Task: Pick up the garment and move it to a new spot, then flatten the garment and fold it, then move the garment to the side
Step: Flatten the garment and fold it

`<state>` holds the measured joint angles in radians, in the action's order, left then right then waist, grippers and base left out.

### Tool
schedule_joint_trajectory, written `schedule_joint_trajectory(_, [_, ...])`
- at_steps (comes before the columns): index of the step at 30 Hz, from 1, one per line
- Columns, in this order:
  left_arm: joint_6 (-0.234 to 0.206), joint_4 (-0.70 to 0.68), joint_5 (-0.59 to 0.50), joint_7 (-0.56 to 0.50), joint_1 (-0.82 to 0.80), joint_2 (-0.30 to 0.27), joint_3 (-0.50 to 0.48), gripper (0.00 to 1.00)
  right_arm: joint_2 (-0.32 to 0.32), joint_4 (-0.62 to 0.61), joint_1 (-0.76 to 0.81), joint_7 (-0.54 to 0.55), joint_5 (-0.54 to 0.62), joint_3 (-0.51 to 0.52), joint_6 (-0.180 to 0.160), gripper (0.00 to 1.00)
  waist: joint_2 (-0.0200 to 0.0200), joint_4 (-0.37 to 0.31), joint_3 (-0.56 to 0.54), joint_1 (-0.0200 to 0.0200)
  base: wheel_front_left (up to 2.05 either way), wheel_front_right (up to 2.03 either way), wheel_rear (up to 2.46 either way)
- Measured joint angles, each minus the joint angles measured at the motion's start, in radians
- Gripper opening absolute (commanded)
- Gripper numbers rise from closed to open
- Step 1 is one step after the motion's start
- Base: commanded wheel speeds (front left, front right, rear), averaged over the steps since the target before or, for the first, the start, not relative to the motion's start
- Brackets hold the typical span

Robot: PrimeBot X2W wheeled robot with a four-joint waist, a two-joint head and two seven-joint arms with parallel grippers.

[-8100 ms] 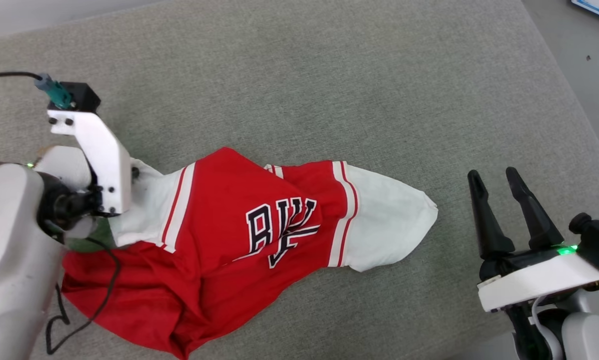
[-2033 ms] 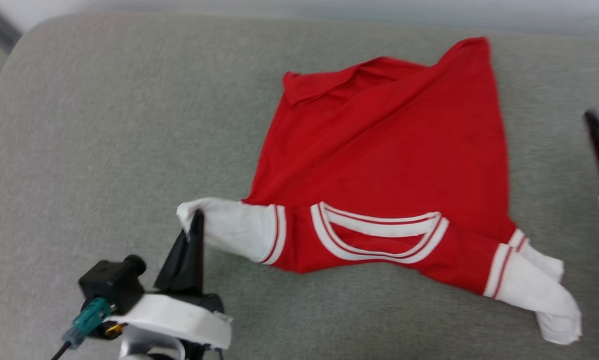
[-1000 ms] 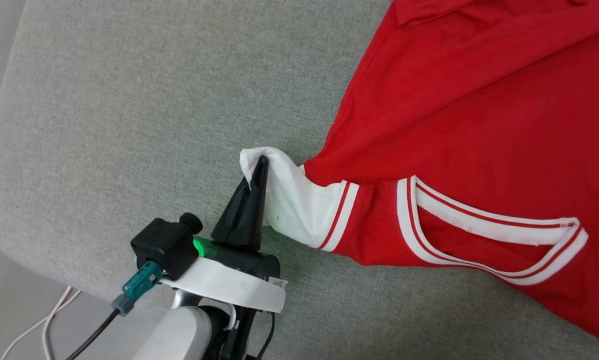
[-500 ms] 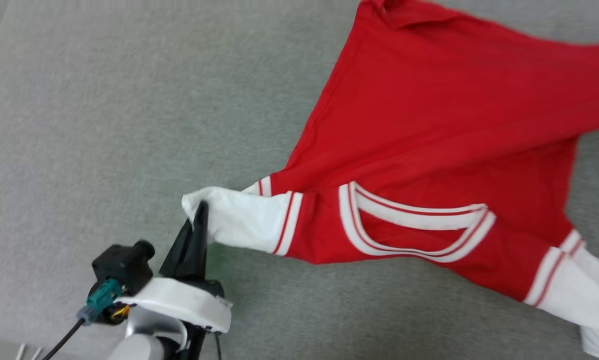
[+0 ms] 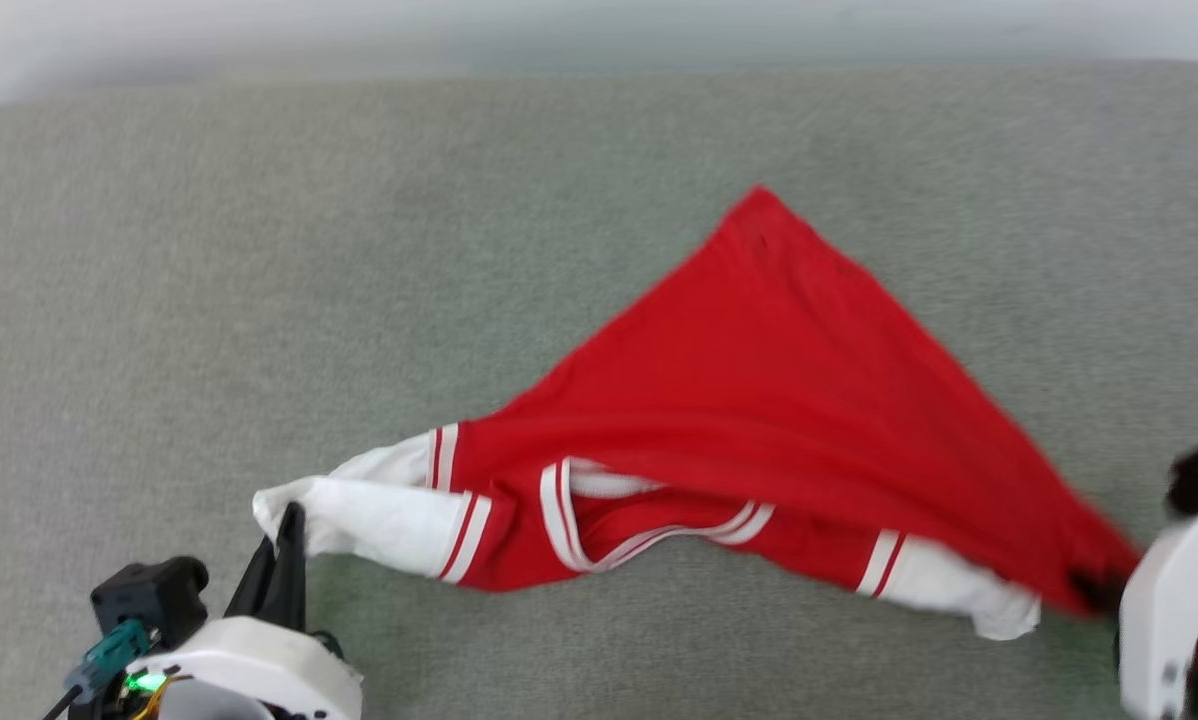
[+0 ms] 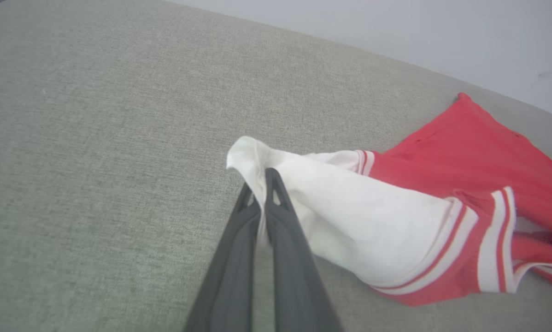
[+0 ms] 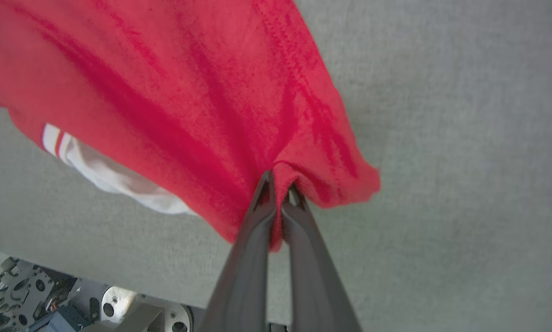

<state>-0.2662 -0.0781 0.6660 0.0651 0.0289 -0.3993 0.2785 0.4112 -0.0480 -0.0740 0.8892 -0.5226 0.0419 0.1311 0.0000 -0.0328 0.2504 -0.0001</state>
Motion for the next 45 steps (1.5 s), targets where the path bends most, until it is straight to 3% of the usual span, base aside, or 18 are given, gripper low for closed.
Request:
schedule_joint_trajectory(5, [-0.013,-0.009,0.016,-0.016,0.039,-0.02,-0.018,0.0,-0.102,-0.052,0.224,-0.001,0.004,0.019,0.0,0.0,0.0,-0.043,-0.055,-0.0002,0.0,0.0,0.0])
schedule_joint_trajectory(10, [-0.02,-0.021,0.019,-0.029,0.052,-0.03,-0.019,0.0,-0.195,-0.059,0.348,-0.016,0.029,0.032,0.0,0.0,0.0,-0.068,-0.077,-0.0002,0.0,0.0,0.0])
schedule_joint_trajectory(11, [-0.02,-0.026,0.017,-0.029,0.052,-0.031,-0.017,0.0,-0.21,-0.06,0.356,-0.03,0.029,0.035,0.0,0.59,0.0,-0.07,-0.077,-0.0002,0.0,0.0,0.0])
schedule_joint_trajectory(12, [-0.02,-0.032,0.016,-0.032,0.052,-0.032,-0.015,0.0,-0.222,-0.067,0.358,-0.058,0.03,0.042,0.0,1.0,0.0,-0.071,-0.076,-0.0002,0.0,0.0,0.0])
schedule_joint_trajectory(15, [-0.025,-0.049,0.008,-0.037,0.048,-0.033,-0.004,0.0,-0.238,-0.095,0.345,-0.182,0.046,0.069,0.0,1.0,0.0,-0.075,-0.074,-0.0001,0.0,0.0,0.0])
schedule_joint_trajectory(22, [-0.039,-0.112,-0.026,-0.045,0.015,-0.034,0.019,0.0,-0.258,-0.109,0.208,-0.583,0.087,0.152,0.0,1.0,0.0,-0.081,-0.055,-0.0001,0.0,0.0,0.0])
schedule_joint_trajectory(27, [-0.051,-0.162,-0.058,-0.057,-0.025,-0.031,0.043,0.0,-0.216,-0.006,0.056,-0.678,0.068,0.127,0.0,1.0,0.0,-0.077,-0.024,0.0,0.0,0.0,0.0])
schedule_joint_trajectory(30, [-0.052,-0.185,-0.076,-0.064,-0.061,-0.025,0.063,0.0,-0.156,0.073,-0.065,-0.645,0.031,0.076,0.0,1.0,0.0,-0.068,0.003,0.0001,0.0,0.0,0.0])
schedule_joint_trajectory(35, [-0.045,-0.201,-0.101,-0.067,-0.123,-0.001,0.101,0.0,-0.048,0.177,-0.25,-0.445,-0.031,-0.052,0.0,1.0,0.0,-0.036,0.05,0.0001,0.0,0.0,0.0])
schedule_joint_trajectory(36, [-0.045,-0.201,-0.101,-0.067,-0.123,-0.001,0.101,0.0,-0.048,0.177,-0.25,-0.445,-0.031,-0.052,0.0,1.0,0.0,-0.036,0.05,0.0001,0.0,0.0,0.0])
schedule_joint_trajectory(39, [-0.032,-0.196,-0.111,-0.063,-0.171,0.018,0.125,0.0,0.015,0.227,-0.37,-0.257,-0.076,-0.152,0.0,1.0,0.0001,-0.001,0.086,0.0003,0.0,0.0,0.0])
schedule_joint_trajectory(45, [-0.006,-0.169,-0.116,-0.047,-0.226,0.048,0.149,0.0,0.045,0.275,-0.479,-0.153,-0.094,-0.245,0.0,1.0,0.0,0.051,0.128,0.0003,0.0,0.0,0.0])
